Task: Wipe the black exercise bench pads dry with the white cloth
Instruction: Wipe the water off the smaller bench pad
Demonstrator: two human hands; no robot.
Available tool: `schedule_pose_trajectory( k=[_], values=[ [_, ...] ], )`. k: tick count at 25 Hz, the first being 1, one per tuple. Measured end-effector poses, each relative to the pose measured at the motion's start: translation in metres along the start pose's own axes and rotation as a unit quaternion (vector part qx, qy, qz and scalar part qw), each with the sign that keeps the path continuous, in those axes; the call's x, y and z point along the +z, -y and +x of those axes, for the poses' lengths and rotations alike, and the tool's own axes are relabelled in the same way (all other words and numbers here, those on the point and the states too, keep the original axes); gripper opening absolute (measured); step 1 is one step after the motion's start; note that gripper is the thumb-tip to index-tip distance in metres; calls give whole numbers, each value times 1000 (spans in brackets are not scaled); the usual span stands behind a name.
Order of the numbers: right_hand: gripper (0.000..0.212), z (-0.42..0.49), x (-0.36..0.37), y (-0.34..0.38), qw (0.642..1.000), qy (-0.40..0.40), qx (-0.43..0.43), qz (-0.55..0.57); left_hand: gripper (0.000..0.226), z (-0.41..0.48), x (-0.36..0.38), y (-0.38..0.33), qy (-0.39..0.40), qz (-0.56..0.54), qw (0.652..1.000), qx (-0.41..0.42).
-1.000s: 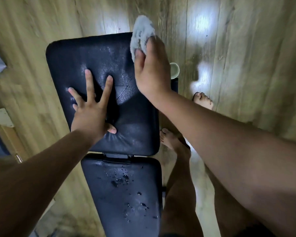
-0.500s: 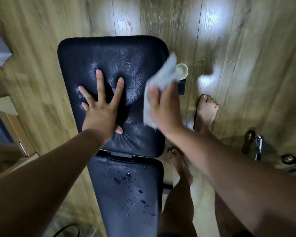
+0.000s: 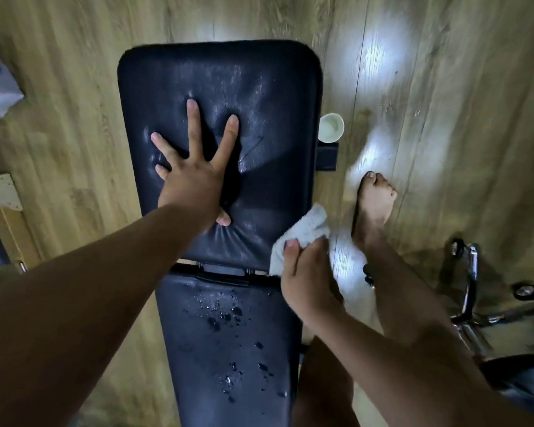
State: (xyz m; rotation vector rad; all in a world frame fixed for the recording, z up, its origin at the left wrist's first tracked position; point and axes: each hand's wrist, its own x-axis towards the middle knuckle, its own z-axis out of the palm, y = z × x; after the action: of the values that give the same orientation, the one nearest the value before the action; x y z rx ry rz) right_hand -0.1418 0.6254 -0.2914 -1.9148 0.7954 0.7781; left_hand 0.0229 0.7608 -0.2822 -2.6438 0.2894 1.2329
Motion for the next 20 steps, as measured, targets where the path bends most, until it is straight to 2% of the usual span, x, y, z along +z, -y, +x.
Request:
schedule_pose_trajectory(
  k=[1,3,5,7,10,13,16,20],
  values=[
    [59,17,-1,8,998,-41,-36,44,159,0,0,1,-6,-6,1000,3],
    [52,75,-9,45,981,-141,-95,91,159,-2,2,2,-15,-18,1000,-4],
    [45,124,-30,85,969,-184,-130,103,160,-4,4,2,-27,-37,999,1],
    [41,143,-37,95,963,-205,-142,107,160,-2,3,4,-44,-31,998,11],
    [46,79,4,37,974,-192,-104,54,160,-9,3,7,-53,-32,998,16],
    [39,14,40,-25,968,-223,-113,16,156,-15,3,3,-66,-18,997,20],
    [41,-19,54,-64,983,-139,-119,-7,159,-14,2,2,-64,-4,998,19],
    [35,-7,15,-77,969,-93,-176,-148,163,-11,1,3,-33,-18,999,0]
  ],
)
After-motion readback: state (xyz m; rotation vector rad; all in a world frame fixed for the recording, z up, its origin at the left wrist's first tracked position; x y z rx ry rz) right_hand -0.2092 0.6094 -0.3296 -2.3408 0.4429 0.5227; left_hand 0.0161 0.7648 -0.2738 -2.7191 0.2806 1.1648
